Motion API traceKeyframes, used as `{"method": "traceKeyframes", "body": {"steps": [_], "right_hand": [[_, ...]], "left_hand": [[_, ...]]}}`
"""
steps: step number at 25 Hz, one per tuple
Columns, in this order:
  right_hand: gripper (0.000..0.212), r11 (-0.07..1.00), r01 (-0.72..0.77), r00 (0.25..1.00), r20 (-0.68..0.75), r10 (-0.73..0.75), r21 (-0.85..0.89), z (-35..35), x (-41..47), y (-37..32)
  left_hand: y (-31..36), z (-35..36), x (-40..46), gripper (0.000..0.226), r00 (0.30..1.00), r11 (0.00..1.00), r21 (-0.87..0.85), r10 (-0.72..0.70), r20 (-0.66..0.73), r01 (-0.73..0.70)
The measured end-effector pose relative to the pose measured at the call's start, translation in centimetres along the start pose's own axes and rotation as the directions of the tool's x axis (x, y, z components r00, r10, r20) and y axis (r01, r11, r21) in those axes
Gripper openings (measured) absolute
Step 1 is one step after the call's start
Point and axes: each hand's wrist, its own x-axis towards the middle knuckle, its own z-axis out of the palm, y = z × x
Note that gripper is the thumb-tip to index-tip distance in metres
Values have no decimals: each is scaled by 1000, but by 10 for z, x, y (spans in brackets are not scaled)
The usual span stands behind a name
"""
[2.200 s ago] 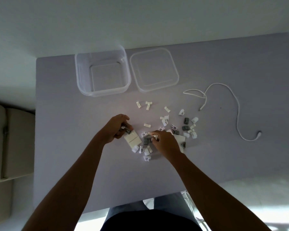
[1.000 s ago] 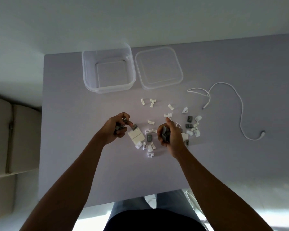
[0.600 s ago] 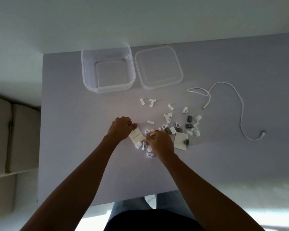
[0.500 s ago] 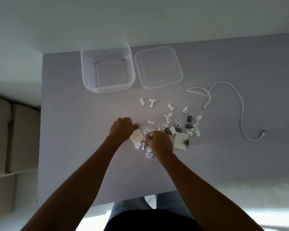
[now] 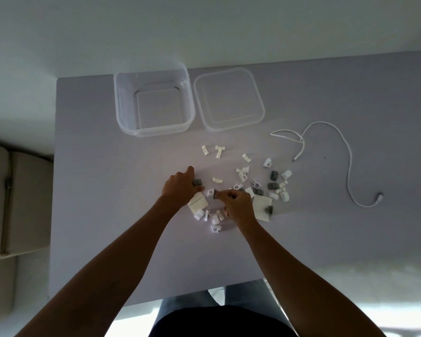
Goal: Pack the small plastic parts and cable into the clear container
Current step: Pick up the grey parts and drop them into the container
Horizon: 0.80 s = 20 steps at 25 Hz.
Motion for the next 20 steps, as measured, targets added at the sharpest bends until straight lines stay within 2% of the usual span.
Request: {"method": "traceKeyframes", "body": {"steps": [4,7,9,10,11,12,14,15,17,20], "right_hand": [[16,977,-90,996,32,85,193,-10,-3,1],[27,920,-169,986,69,155,352,-12,-4,-1],[28,793,-291,956,203,213,536,-14,-5,-5],[26,713,-348,935,287,211,608,-16,-5,-7],[24,656,-381,917,356,178,652,-18,-6,-10],[21,627,-390,906,402,131,675,-21,-7,-12],[19,613,-377,896,442,50,694,-28,-8,-17],[21,617,-362,897,442,25,699,-32,-9,-19],[29,628,-316,908,418,-16,711,-42,-9,-24],[35,634,-256,933,359,-36,730,-59,-11,-32]], "left_hand": [[-4,6,5,41,995,994,52,95,33,-96],[-6,5,7,31,991,990,53,126,38,-128],[-3,1,7,26,992,987,-120,112,51,-106],[2,-3,5,23,995,951,-304,83,60,-61],[8,-8,3,22,994,855,-519,46,97,11],[14,-15,-1,22,988,707,-703,34,147,80],[28,-29,-11,19,963,408,-892,91,253,196],[33,-34,-15,16,950,318,-919,129,284,232],[37,-40,-19,14,928,248,-929,186,324,274],[43,-45,-18,20,906,216,-930,242,347,298]]}}
